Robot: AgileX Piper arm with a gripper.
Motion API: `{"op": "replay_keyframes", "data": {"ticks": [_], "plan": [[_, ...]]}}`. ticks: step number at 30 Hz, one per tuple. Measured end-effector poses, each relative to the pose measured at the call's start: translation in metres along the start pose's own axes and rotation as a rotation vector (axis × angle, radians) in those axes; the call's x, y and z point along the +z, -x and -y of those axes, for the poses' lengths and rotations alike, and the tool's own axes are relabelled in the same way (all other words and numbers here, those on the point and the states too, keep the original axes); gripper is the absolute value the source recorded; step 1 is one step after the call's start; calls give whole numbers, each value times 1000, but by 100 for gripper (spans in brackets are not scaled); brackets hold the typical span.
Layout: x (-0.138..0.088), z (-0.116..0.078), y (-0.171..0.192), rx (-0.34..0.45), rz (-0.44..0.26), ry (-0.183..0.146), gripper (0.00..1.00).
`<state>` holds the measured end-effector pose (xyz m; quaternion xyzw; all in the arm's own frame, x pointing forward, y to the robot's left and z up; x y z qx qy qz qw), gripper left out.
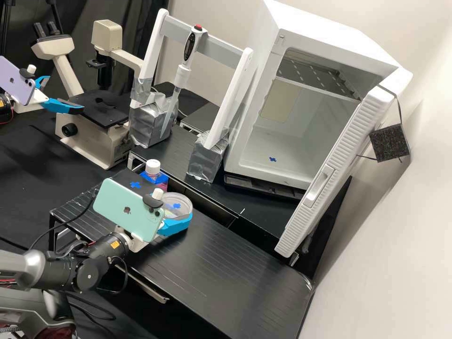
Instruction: Move the petri dish to the bench
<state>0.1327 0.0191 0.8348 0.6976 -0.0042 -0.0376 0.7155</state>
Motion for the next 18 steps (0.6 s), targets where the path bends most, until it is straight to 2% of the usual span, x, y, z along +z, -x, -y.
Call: {"op": "replay_keyframes", "data": {"ticks": [7, 18], "plan": [[-5, 2, 4, -8, -11, 30, 0], [-3, 5, 5, -32, 17, 37, 0]]}}
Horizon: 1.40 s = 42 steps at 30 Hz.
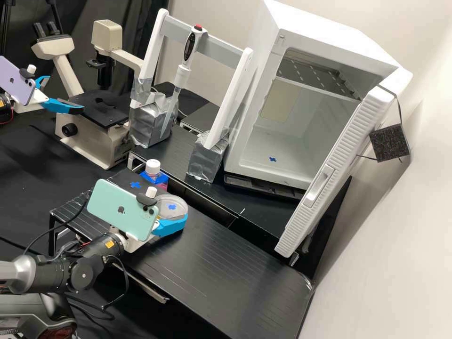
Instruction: Move the petri dish to the bench
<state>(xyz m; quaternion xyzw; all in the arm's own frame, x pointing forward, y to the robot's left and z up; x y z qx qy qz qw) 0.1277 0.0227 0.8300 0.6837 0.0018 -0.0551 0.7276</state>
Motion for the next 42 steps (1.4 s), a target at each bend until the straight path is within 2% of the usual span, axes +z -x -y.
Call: {"op": "replay_keyframes", "data": {"ticks": [7, 13, 21, 22, 30, 39, 42], "plan": [[2, -1, -2, 5, 8, -12, 0], [4, -2, -5, 3, 1, -36, 0], [7, -2, -9, -4, -14, -41, 0], [7, -2, -9, -6, -16, -43, 100], [7, -1, -10, -13, -23, -51, 100], [5, 0, -12, -16, -38, -81, 100], [4, 0, -11, -15, -42, -81, 100]]}}
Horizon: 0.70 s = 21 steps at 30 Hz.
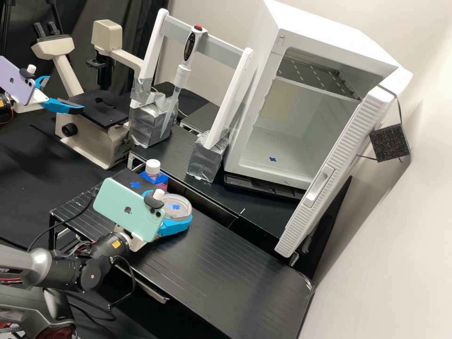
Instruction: Move the petri dish to the bench
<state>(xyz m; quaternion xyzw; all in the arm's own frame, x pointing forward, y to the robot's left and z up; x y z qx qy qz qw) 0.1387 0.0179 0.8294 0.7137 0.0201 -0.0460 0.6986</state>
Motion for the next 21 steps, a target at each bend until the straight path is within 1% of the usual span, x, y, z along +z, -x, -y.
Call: {"op": "replay_keyframes", "data": {"ticks": [3, 5, 10, 14, 16, 17, 18, 19, 21], "plan": [[-2, -2, 2, 18, -7, 15, 100], [-4, -4, 6, 43, -12, 39, 100], [-14, -10, 17, 119, -50, 97, 100], [-21, -13, 26, 180, -78, 132, 100], [-24, -15, 32, 220, -87, 139, 100], [-25, -16, 34, 238, -93, 136, 100], [-27, -17, 37, 267, -100, 124, 100], [-29, -18, 39, 279, -108, 122, 100], [-32, -18, 43, 296, -135, 96, 100]]}}
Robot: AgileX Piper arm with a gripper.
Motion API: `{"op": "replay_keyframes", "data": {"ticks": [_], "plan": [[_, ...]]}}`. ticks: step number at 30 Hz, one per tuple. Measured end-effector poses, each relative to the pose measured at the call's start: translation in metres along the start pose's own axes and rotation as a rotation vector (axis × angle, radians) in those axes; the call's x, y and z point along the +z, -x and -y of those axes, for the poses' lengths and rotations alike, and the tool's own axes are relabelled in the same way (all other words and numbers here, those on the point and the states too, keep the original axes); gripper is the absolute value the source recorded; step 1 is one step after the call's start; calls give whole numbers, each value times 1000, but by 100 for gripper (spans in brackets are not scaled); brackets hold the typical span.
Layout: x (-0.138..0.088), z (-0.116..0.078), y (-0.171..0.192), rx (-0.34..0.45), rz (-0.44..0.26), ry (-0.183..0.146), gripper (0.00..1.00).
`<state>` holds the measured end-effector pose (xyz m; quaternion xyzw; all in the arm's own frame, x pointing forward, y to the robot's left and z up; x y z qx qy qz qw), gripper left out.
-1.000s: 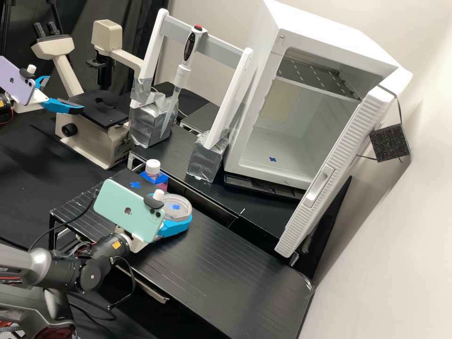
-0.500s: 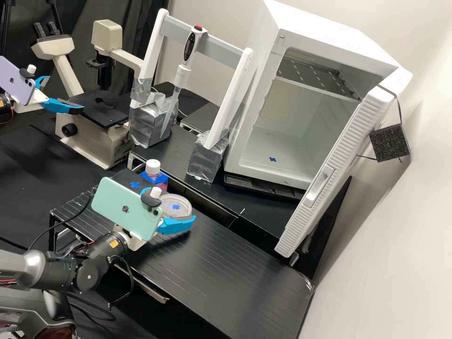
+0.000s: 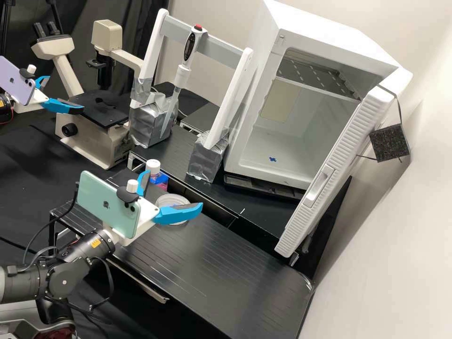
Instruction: Move the petri dish to the bench
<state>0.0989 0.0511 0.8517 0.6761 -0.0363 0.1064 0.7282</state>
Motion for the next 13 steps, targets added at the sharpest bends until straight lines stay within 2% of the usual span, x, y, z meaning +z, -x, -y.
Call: {"op": "replay_keyframes", "data": {"ticks": [3, 5, 8, 11, 13], "plan": [[-9, 0, 4, 0, -82, -73, 100], [-13, -3, 4, 34, -115, -68, 100], [-11, -6, 4, 68, -103, -105, 100], [-10, -5, 1, 67, -101, -151, 100], [-9, -4, -2, 57, -97, -165, 100]]}}
